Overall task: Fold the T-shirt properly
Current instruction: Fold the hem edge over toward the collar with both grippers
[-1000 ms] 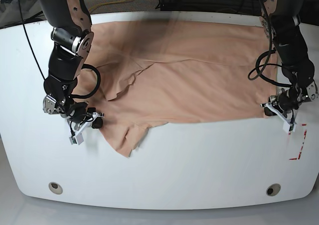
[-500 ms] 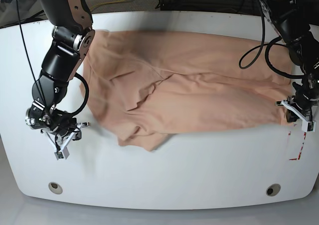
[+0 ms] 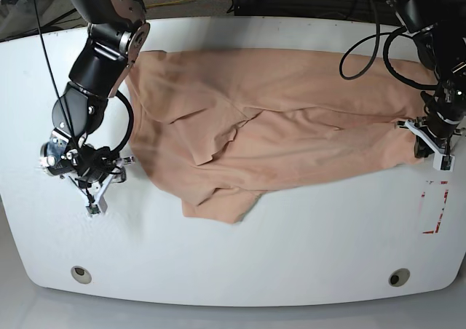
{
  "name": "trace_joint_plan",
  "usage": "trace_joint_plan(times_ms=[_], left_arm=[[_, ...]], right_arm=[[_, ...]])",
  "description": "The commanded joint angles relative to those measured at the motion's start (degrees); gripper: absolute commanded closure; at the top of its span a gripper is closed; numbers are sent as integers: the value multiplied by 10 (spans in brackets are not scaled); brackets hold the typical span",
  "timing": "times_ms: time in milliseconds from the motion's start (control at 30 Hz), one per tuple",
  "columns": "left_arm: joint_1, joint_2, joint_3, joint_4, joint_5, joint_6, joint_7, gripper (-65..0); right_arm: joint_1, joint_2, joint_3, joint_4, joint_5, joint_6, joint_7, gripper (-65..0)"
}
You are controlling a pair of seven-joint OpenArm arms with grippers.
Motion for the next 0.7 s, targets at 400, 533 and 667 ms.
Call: trace_joint_plan(times_ms=[400,533,667], left_arm=[[11,-12,-4,15,-4,1,-13,0],[12,-12,-4,15,-4,1,-13,0],[12,-12,-4,16,-4,1,-13,0]], right_arm=[[160,-7,0,-369,1,-1,270,-515],[184,-7,-8,-447,-1,-1,344,-515],[189,-5,-77,-496,3,-1,411,-515]])
